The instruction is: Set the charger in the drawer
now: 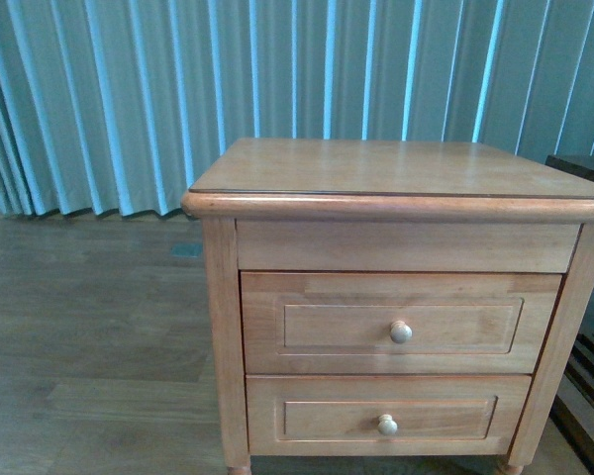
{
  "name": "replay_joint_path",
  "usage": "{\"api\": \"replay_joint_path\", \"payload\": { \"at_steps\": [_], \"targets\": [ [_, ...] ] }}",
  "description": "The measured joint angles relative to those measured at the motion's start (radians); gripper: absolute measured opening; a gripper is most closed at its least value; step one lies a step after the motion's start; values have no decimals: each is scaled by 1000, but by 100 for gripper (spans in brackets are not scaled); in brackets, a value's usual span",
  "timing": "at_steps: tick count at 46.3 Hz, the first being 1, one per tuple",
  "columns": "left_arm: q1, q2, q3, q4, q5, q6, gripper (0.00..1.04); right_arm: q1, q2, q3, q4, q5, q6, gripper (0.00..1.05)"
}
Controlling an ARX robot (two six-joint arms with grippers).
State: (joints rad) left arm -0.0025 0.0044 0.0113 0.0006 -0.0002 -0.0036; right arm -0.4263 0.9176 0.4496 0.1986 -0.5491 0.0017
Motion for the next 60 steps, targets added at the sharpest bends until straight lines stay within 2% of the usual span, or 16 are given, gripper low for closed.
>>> {"api": "replay_joint_path", "payload": {
  "at_steps": [5,8,21,26,27,34,40,43,55,58,60],
  "targets": [
    [0,0,0,0,0,0,99,-77,-55,-30,2,-72,6,96],
    [0,0,0,0,0,0,99,-107,-78,-42,16,-77,7,96],
    [0,0,0,0,0,0,99,-113,-84,-52,40,-64,7,95],
    [0,0,0,0,0,0,99,-56,-132,-153,254,86,5,78],
    [0,0,0,0,0,0,99,-31,-161,-180,272,116,5,72],
    [0,0,0,0,0,0,99,102,-294,-279,249,236,3,37],
    [0,0,0,0,0,0,99,161,-356,-317,222,298,3,18],
    [0,0,0,0,0,0,99,206,-406,-342,199,338,2,1],
    [0,0,0,0,0,0,99,308,-537,-391,121,439,-1,2],
    [0,0,0,0,0,0,99,369,-563,-398,100,526,-1,2],
    [0,0,0,0,0,0,99,406,-582,-404,88,541,-1,2]
  ]
}}
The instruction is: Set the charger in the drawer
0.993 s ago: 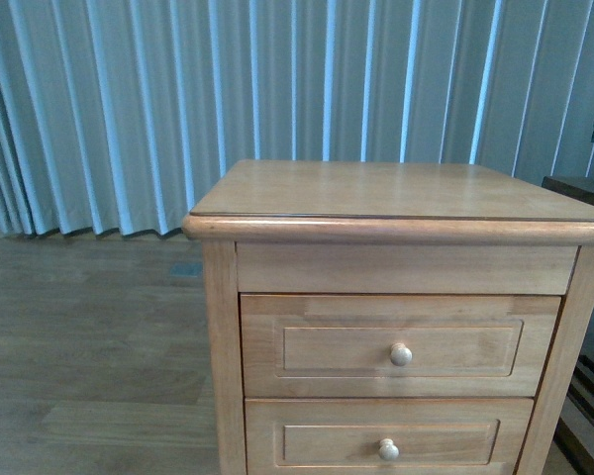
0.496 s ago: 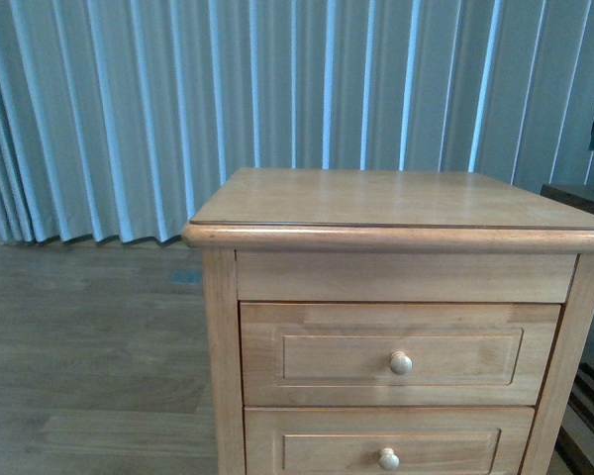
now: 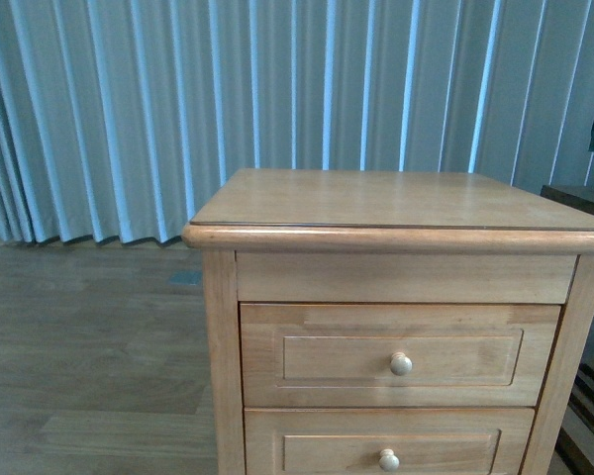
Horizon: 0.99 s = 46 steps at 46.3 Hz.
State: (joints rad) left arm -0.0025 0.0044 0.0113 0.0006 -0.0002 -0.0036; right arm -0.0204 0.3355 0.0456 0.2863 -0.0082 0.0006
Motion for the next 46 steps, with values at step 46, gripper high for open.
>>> {"api": "replay_joint_path", "payload": {
  "at_steps": [46],
  "targets": [
    [0,0,0,0,0,0,99,18,-331,-40,-286,7,0,2]
  ]
}}
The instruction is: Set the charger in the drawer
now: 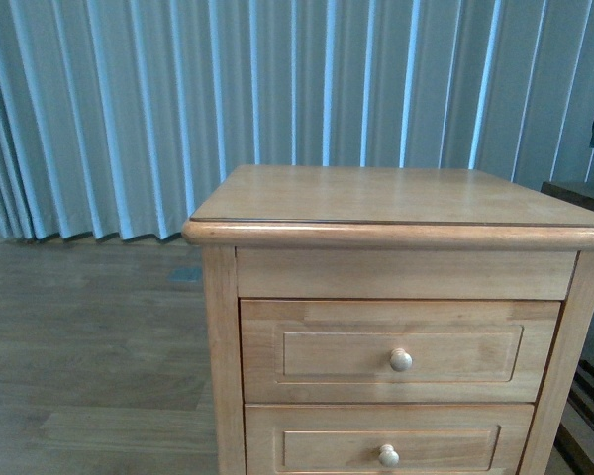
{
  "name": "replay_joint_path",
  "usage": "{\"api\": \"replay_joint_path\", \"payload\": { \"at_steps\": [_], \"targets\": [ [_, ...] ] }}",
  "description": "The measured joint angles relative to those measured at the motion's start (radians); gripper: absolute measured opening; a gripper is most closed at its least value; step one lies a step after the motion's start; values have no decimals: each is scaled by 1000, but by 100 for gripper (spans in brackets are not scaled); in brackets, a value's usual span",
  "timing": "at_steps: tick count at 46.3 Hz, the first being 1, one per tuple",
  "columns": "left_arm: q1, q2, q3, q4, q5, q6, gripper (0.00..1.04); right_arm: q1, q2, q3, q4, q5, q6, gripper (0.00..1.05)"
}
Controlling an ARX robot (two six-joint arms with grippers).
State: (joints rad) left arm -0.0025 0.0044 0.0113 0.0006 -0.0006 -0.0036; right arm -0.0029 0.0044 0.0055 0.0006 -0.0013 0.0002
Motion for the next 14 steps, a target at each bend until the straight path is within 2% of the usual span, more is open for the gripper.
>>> {"api": "replay_joint_path", "payload": {
  "at_steps": [2,6,10,14],
  "targets": [
    [0,0,0,0,0,0,99,0,0,0,0,0,0,2],
    [0,0,0,0,0,0,99,0,0,0,0,0,-2,21],
    [0,0,0,0,0,0,99,0,0,0,0,0,-1,34],
    [0,0,0,0,0,0,99,0,0,0,0,0,-2,54]
  ]
}}
